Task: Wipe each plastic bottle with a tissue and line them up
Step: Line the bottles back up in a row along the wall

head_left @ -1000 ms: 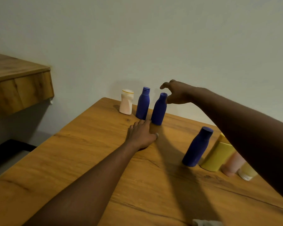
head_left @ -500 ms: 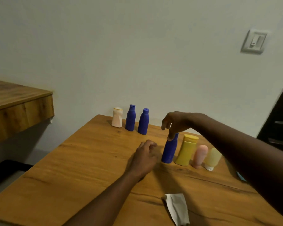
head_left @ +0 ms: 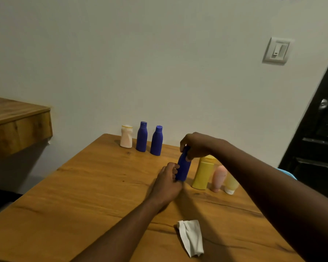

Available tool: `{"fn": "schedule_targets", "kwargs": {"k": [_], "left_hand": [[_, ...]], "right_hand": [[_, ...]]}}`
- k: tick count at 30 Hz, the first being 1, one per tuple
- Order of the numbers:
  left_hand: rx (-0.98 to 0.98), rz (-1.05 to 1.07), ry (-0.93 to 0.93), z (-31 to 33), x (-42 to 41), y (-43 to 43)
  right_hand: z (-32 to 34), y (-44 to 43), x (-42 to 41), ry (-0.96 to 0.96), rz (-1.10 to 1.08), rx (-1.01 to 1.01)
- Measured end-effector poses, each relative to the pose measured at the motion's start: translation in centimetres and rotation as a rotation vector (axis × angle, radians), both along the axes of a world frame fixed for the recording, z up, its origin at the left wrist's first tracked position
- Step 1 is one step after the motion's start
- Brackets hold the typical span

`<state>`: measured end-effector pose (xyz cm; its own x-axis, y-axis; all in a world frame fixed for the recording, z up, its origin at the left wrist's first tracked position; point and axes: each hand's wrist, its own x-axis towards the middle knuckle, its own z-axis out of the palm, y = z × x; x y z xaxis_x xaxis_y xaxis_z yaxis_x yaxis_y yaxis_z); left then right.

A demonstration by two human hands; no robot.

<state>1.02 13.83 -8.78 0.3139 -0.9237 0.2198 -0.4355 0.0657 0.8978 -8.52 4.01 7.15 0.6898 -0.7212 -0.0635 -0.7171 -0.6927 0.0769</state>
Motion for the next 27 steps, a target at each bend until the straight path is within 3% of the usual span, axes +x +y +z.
{"fn": "schedule_targets", "kwargs": {"k": [8, 22, 27], "left_hand": [[0.070, 0.016, -0.005, 0.2, 2.2, -4.4], [0.224, 0.085, -0.457, -1.5, 6.0, -11.8], [0.239, 0.095, -0.490, -1.8, 5.9, -12.4]], "right_hand": [[0.8, -4.4, 3.5, -0.079, -0.015, -0.012], [-1.6, -12.6, 8.7, -0.064, 0.018, 0.017], [-1.9, -13.8, 8.6, -0.077, 0.006, 0.011]]}}
